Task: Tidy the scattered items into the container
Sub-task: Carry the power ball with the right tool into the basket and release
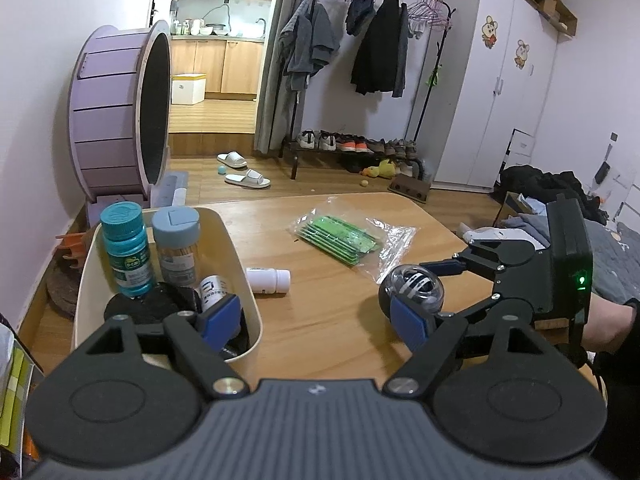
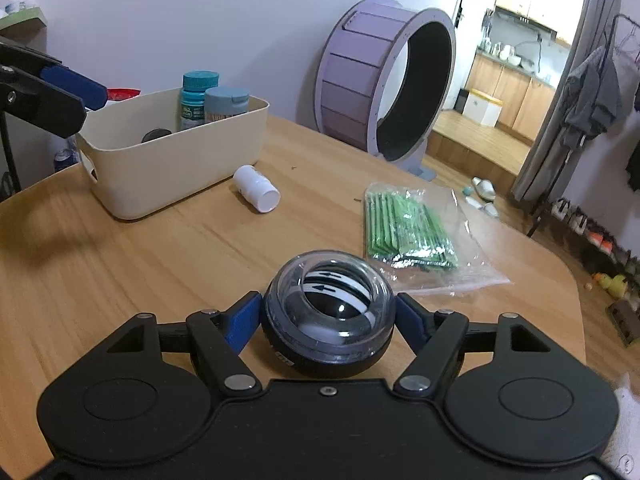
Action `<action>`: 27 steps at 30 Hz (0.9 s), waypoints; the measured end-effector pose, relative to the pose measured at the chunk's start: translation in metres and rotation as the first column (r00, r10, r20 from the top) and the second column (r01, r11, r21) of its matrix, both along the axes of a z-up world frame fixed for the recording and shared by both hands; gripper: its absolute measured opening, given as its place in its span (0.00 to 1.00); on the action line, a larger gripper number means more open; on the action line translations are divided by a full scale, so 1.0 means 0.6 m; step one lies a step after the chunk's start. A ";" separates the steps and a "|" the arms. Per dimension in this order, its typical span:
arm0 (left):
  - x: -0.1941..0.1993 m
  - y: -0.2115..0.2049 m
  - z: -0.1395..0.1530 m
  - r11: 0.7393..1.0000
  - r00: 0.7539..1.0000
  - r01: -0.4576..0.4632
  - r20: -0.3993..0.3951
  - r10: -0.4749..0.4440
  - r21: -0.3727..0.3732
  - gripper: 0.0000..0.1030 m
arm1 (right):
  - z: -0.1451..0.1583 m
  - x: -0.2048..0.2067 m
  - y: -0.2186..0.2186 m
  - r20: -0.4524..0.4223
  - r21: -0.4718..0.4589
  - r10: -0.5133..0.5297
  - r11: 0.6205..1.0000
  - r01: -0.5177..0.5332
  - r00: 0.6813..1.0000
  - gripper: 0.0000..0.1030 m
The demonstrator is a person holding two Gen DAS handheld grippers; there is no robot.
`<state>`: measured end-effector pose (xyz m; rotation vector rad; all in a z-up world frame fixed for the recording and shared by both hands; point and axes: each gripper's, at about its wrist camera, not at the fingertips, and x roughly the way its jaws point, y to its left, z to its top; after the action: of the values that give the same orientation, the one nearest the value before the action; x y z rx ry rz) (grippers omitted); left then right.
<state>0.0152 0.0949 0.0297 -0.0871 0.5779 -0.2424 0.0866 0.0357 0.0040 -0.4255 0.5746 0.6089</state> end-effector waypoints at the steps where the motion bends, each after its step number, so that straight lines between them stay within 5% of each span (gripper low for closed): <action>1: -0.001 -0.001 0.001 1.000 1.000 0.003 0.002 -0.003 0.002 0.79 | -0.002 0.000 0.002 0.005 -0.008 0.000 1.000 0.000 1.000 0.70; 8: -0.009 0.001 0.003 1.000 1.000 -0.007 0.003 0.007 0.001 0.79 | -0.012 0.002 0.006 0.019 -0.029 0.005 1.000 -0.005 1.000 0.68; 16: -0.027 0.019 0.012 0.999 0.999 -0.048 0.020 0.048 0.002 0.79 | 0.009 0.001 -0.007 0.014 0.051 -0.015 0.999 0.014 1.000 0.67; 27: -0.062 0.092 0.043 0.948 0.949 -0.315 0.034 0.313 0.054 0.79 | 0.106 0.010 0.090 0.070 0.153 0.166 0.973 -0.175 0.984 0.67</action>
<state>-0.0223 0.1503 0.0557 -0.1174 0.5372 0.0839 0.0925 0.0899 0.0673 -0.3426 0.4345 0.7991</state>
